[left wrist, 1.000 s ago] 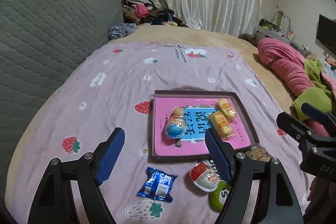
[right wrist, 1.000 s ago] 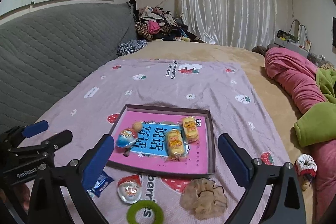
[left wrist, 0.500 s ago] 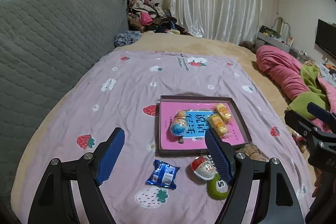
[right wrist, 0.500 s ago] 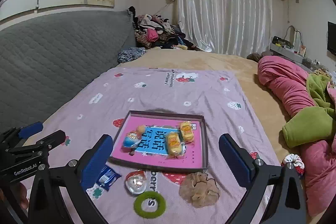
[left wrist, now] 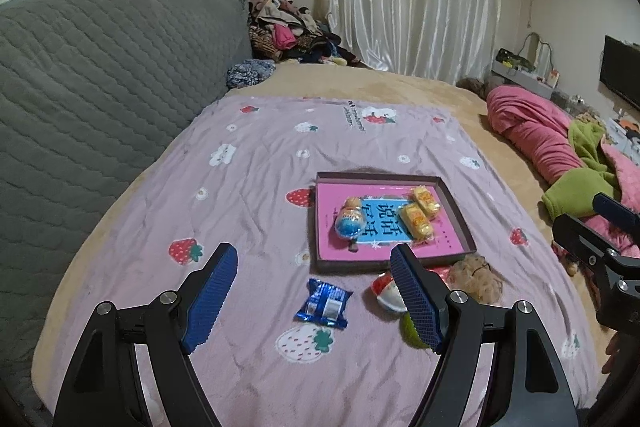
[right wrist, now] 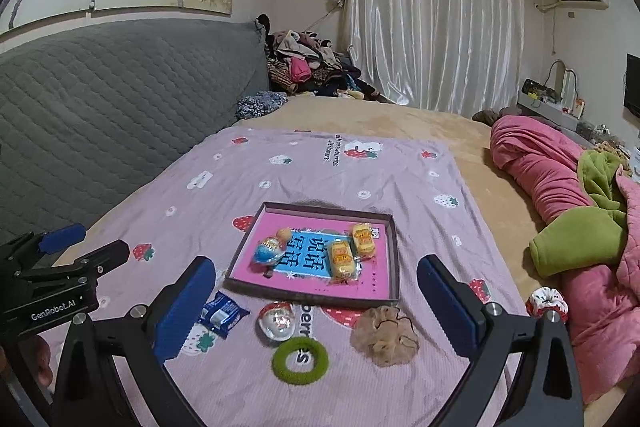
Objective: Organize objects
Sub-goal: 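Withdraw both open tools from the tray toward the remaining items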
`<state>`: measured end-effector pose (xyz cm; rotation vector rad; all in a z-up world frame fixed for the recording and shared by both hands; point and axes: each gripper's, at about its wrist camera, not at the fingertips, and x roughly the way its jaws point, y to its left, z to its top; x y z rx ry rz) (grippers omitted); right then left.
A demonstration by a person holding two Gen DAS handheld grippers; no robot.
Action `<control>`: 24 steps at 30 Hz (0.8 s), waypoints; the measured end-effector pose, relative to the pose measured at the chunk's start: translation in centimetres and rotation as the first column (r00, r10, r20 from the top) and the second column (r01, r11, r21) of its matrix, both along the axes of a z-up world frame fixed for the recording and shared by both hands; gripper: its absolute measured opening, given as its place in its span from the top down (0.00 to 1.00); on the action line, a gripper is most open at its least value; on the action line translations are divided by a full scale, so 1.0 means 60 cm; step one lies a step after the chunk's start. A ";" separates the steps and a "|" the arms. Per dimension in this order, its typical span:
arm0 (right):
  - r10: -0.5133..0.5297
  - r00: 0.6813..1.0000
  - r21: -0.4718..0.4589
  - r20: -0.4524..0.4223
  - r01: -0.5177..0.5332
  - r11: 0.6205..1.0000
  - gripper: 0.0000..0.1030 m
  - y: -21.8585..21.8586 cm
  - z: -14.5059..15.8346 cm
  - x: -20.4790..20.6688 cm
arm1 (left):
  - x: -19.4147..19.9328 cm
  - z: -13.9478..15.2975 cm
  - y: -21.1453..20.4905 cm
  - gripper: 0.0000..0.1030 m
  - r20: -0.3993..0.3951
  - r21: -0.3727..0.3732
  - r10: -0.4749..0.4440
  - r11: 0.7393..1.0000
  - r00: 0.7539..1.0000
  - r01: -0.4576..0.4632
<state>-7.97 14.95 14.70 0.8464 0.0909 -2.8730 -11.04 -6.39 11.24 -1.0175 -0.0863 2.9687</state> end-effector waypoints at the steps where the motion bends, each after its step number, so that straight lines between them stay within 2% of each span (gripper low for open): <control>1: 0.003 1.000 0.002 0.001 -0.003 1.000 0.01 -0.002 0.001 0.006 | 0.006 0.002 -0.001 0.22 0.001 -0.006 0.002 1.000 1.000 -0.002; 13: 0.011 1.000 0.025 0.006 -0.012 1.000 0.01 -0.005 -0.002 0.058 | 0.056 -0.006 0.002 0.22 0.022 -0.039 0.002 0.999 1.000 -0.001; 24: 0.012 1.000 0.035 0.026 -0.013 0.999 0.01 0.003 -0.030 0.071 | 0.061 -0.033 0.009 0.22 0.055 -0.054 -0.004 0.999 0.998 0.007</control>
